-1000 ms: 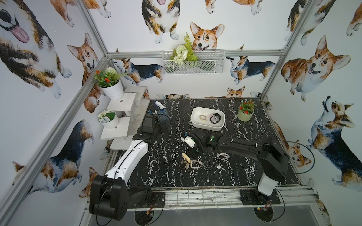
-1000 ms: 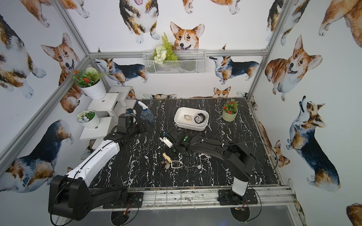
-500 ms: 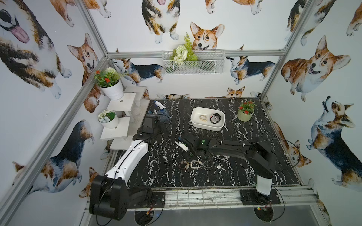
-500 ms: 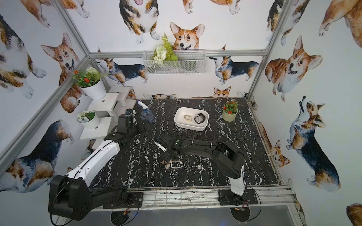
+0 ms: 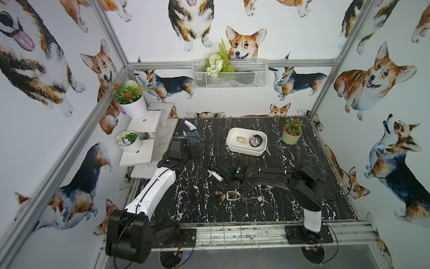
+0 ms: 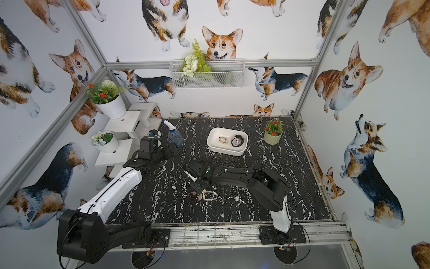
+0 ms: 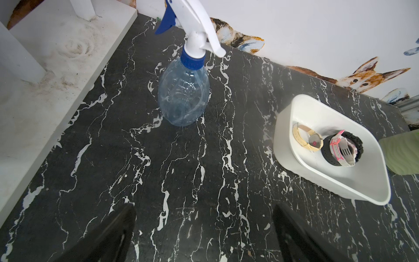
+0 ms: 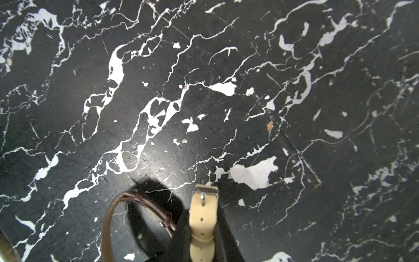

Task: Put the watch into the storage box
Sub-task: Pick up the watch at the center of the board, then place the watch in the storage box.

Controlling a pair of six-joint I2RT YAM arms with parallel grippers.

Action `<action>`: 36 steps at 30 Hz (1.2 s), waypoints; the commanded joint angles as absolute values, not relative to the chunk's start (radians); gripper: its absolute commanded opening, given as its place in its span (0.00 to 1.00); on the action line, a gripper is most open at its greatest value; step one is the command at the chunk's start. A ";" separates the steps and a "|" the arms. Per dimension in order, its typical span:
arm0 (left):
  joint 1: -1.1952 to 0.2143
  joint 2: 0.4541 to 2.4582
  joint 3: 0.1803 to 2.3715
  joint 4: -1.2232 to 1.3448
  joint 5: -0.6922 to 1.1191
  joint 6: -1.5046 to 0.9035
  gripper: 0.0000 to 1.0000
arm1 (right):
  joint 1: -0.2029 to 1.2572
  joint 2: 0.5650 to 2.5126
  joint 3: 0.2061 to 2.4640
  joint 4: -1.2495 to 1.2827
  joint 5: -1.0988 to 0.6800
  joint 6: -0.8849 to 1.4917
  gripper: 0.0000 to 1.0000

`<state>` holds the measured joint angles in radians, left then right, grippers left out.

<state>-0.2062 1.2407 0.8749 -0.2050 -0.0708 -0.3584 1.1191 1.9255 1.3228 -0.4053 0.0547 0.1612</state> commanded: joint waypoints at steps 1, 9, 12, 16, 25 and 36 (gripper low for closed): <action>-0.205 1.238 0.870 -0.190 -0.065 -0.362 1.00 | 1.116 1.896 1.312 -0.405 0.084 0.157 0.12; -0.206 1.232 0.868 -0.182 -0.039 -0.358 1.00 | 1.009 1.788 1.260 -0.316 0.004 0.202 0.11; -0.210 1.234 0.867 -0.167 -0.004 -0.348 1.00 | 0.952 1.752 1.259 -0.306 -0.003 0.197 0.11; -0.223 1.241 0.867 -0.142 0.066 -0.325 1.00 | 0.868 1.731 1.295 -0.330 -0.013 0.178 0.11; -0.257 1.246 0.864 -0.074 0.230 -0.285 1.00 | 0.641 1.815 1.475 -0.382 -0.053 0.166 0.11; -0.290 1.253 0.864 -0.071 0.255 -0.255 1.00 | 0.522 2.077 1.773 -0.461 -0.067 0.112 0.11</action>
